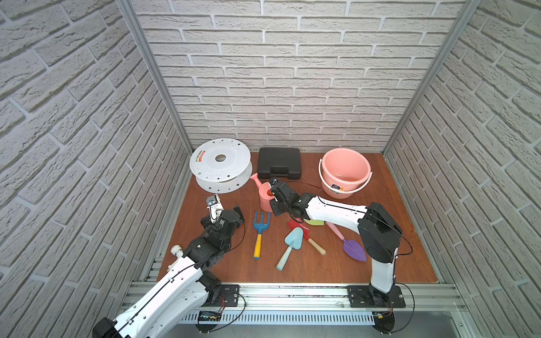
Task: Organize the gardening tools
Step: Pick up the gardening tool from the center of the board.
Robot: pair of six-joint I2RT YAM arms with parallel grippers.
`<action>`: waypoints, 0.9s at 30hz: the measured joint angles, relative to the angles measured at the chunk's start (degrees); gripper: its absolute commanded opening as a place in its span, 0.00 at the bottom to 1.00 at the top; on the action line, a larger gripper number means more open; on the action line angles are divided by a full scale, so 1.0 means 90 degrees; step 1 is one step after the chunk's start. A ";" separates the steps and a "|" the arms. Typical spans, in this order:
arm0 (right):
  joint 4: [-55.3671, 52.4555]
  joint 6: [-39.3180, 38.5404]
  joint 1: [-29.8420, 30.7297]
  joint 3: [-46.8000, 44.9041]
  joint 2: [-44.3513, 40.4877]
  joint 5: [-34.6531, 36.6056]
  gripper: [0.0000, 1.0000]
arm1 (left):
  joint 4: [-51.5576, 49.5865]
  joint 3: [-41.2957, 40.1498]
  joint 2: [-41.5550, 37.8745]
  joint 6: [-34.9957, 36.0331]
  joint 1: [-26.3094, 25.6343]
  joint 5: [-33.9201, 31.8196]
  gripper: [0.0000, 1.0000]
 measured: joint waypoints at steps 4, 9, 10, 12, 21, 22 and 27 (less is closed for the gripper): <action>0.0034 -0.0002 0.0005 0.0000 0.0010 -0.0068 0.15 | 0.0002 0.0000 0.0019 0.0000 0.0007 0.0002 0.98; 0.0046 -0.0010 0.0024 -0.0002 0.0010 -0.0083 0.03 | 0.0002 0.0000 0.0041 0.0000 0.0019 0.0027 0.98; 0.0056 -0.0010 0.0032 -0.0012 0.0010 -0.0073 0.03 | 0.0002 0.0000 0.0041 0.0000 0.0019 0.0027 0.98; 0.0107 -0.0022 0.0066 -0.0068 -0.0010 -0.0024 0.03 | 0.0002 0.0000 0.0041 0.0000 0.0019 0.0029 0.98; -0.0340 -0.0107 0.0294 -0.0430 -0.1098 0.0357 0.03 | 0.0019 0.0000 0.0036 0.0032 0.0024 0.0112 0.98; -0.0391 -0.0129 0.0306 -0.0432 -0.1314 0.0430 0.03 | 0.0044 0.0000 0.0036 0.0051 0.0024 0.0170 0.98; -0.0464 -0.0279 0.0265 -0.0556 -0.2475 0.0906 0.03 | 0.0248 0.0000 0.0036 0.0228 -0.0022 0.0471 0.98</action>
